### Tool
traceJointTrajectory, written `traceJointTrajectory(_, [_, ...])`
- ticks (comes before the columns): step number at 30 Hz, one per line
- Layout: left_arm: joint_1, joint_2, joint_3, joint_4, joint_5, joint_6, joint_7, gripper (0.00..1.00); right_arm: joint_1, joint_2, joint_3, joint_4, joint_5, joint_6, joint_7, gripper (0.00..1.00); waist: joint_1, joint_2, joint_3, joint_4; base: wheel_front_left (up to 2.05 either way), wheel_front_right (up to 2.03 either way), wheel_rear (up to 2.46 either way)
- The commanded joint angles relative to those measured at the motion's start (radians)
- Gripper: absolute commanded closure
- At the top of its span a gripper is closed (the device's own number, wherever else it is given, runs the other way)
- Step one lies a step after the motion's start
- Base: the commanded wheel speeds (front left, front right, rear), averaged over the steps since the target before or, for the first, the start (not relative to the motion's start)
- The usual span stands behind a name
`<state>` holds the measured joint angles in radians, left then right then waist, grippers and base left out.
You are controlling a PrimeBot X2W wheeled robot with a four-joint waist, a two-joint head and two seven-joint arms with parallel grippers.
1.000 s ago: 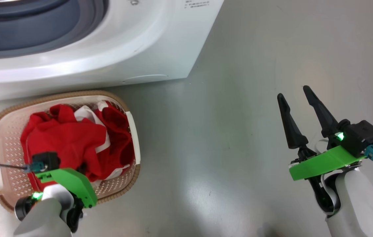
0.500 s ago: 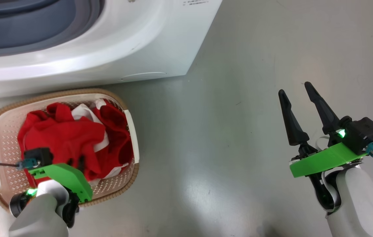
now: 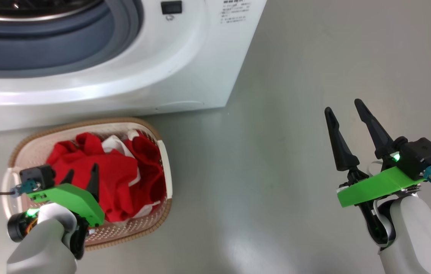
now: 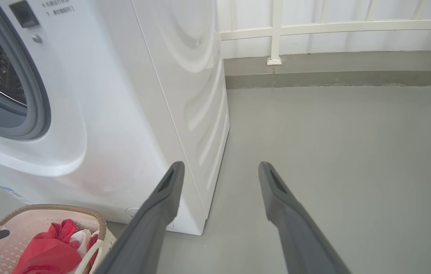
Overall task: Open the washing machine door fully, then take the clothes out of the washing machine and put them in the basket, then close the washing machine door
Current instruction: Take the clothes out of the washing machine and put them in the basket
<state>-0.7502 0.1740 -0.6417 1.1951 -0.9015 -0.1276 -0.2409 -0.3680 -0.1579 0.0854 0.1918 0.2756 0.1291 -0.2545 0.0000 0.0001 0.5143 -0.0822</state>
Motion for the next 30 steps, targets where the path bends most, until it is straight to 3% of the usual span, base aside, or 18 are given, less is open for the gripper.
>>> traceJointTrajectory(1, [0.01, 0.047, 0.018, -0.014, -0.002, -0.003, -0.017, 0.0, 0.036, -0.007, 0.016, -0.015, -0.008, 0.002, -0.007, 0.0, 0.0, -0.0001, -0.042, 0.018, 0.0, 0.0, 0.0])
traceJointTrajectory(5, [0.007, 0.063, 0.039, -0.05, 0.014, -0.003, -0.02, 0.0, 0.047, -0.01, 0.014, -0.011, -0.006, 0.002, -0.007, 0.0, 0.0, -0.0001, -0.073, 0.029, 0.0, 0.0, 0.0])
traceJointTrajectory(15, [0.137, 0.088, 0.248, -0.289, 0.21, 0.031, -0.021, 0.0, 0.098, -0.019, 0.008, 0.003, -0.001, 0.002, -0.007, 0.0, 0.0, -0.0001, -0.183, 0.048, 0.0, 0.0, 0.0])
traceJointTrajectory(30, [0.443, 0.018, 0.55, -0.682, 0.517, 0.024, -0.021, 0.0, 0.198, -0.035, -0.01, 0.008, 0.009, 0.002, -0.007, 0.0, 0.0, -0.0001, -0.323, 0.051, 0.0, 0.0, 0.0])
